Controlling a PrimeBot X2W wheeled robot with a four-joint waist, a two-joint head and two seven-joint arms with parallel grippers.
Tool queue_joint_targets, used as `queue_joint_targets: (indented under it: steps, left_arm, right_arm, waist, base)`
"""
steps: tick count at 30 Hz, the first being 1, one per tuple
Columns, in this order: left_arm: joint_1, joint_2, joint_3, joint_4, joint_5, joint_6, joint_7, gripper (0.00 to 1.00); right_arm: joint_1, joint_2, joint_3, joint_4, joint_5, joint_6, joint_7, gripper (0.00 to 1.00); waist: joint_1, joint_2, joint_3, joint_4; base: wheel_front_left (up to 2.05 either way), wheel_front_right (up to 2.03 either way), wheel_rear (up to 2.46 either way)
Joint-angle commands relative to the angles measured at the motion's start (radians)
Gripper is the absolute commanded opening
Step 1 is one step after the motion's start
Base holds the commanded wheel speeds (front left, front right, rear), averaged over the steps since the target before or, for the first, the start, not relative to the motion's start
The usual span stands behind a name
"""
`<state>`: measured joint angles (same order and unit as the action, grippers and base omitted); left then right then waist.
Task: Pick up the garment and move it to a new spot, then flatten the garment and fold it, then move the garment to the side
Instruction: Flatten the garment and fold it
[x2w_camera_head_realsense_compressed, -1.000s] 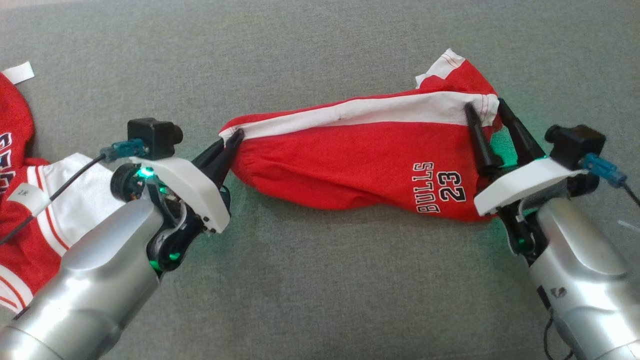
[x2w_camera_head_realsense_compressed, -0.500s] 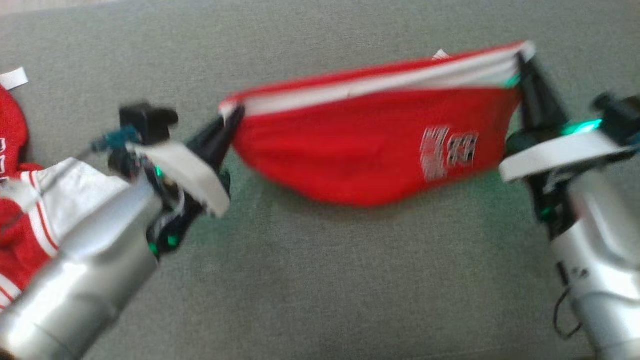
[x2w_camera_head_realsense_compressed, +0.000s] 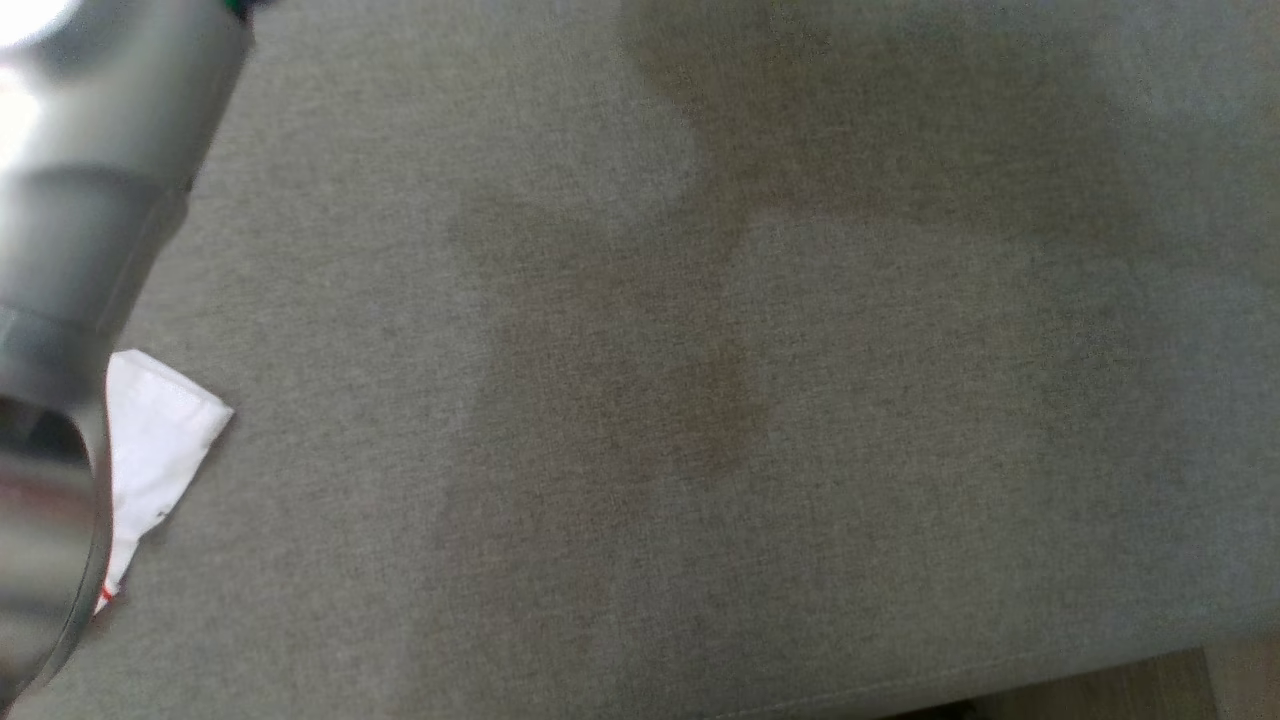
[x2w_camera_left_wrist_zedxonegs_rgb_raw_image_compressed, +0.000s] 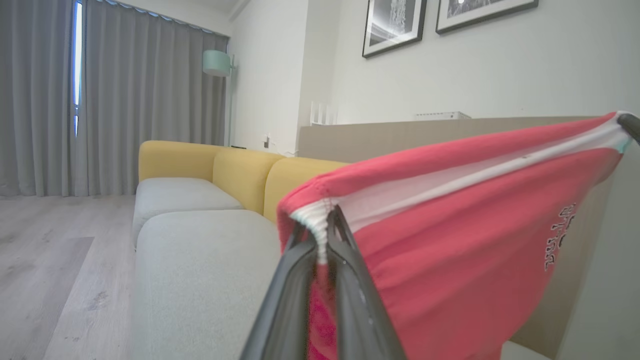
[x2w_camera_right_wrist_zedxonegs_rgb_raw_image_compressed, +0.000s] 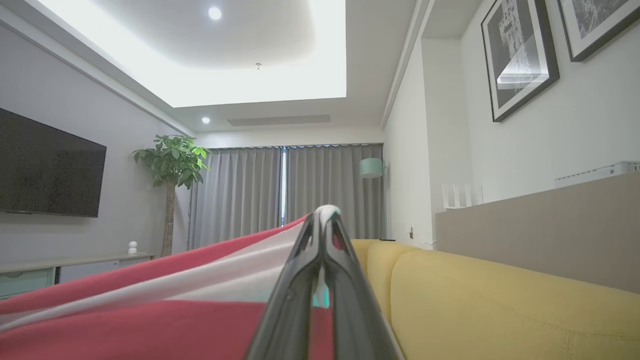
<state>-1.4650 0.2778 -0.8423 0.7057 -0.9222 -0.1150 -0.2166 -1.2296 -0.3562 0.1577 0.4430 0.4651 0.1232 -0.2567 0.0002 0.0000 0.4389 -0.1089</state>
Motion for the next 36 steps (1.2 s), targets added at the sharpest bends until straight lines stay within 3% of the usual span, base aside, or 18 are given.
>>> queue_joint_targets:
  steps: [1, 4, 8, 15, 19, 25, 32, 36]
  left_arm:
    - [-0.064, 0.019, 0.048, 0.012, 0.004, -0.004, -0.021, 0.00]
    - [-0.059, -0.003, 0.049, 0.031, 0.002, -0.011, -0.036, 0.00]
    - [0.051, -0.012, 0.027, 0.012, -0.007, -0.015, -0.044, 0.00]
    - [0.409, 0.021, -0.084, -0.139, 0.003, -0.015, -0.045, 0.00]
    - [0.617, 0.026, -0.068, -0.202, 0.066, -0.016, -0.045, 0.00]
    - [0.840, 0.023, -0.050, -0.237, 0.150, -0.012, -0.045, 0.00]
    - [1.088, 0.040, -0.006, -0.315, 0.196, 0.054, -0.045, 0.00]
    - [1.195, 0.078, 0.016, -0.407, 0.202, 0.108, -0.045, 0.00]
  right_arm:
    - [-0.025, -0.022, -0.002, -0.038, 0.006, 0.008, -0.005, 0.00]
    - [-0.030, -0.053, 0.000, -0.074, 0.014, 0.008, -0.005, 0.00]
    - [0.089, -0.086, 0.010, -0.111, 0.031, 0.008, -0.005, 0.00]
    - [0.499, -0.061, -0.034, -0.156, 0.081, 0.008, -0.005, 0.00]
    - [0.721, -0.037, -0.089, -0.202, 0.103, 0.008, -0.005, 0.00]
    - [0.960, -0.041, -0.094, -0.272, 0.135, 0.008, -0.002, 0.00]
    - [1.249, -0.070, -0.120, -0.449, 0.156, 0.008, 0.068, 0.00]
    - [1.380, -0.068, -0.184, -0.576, 0.167, 0.008, 0.119, 0.00]
  waist:
    - [-0.0002, 0.0000, 0.029, -0.009]
    - [-0.0002, 0.0000, 0.042, -0.002]
    - [-0.0002, 0.0000, 0.045, 0.005]
    - [-0.0002, 0.0000, 0.010, 0.007]
    - [-0.0002, 0.0000, -0.035, 0.006]
    - [-0.0002, 0.0000, -0.105, -0.011]
    - [-0.0002, 0.0000, -0.190, -0.029]
    - [-0.0002, 0.0000, -0.209, -0.028]
  base:
    - [0.00, 0.00, 0.00]
    - [0.00, 0.00, 0.00]
    - [0.00, 0.00, 0.00]
    - [0.00, 0.00, 0.00]
    - [0.00, 0.00, 0.00]
    - [0.00, 0.00, 0.00]
    - [0.00, 0.00, 0.00]
    - [0.00, 0.00, 0.00]
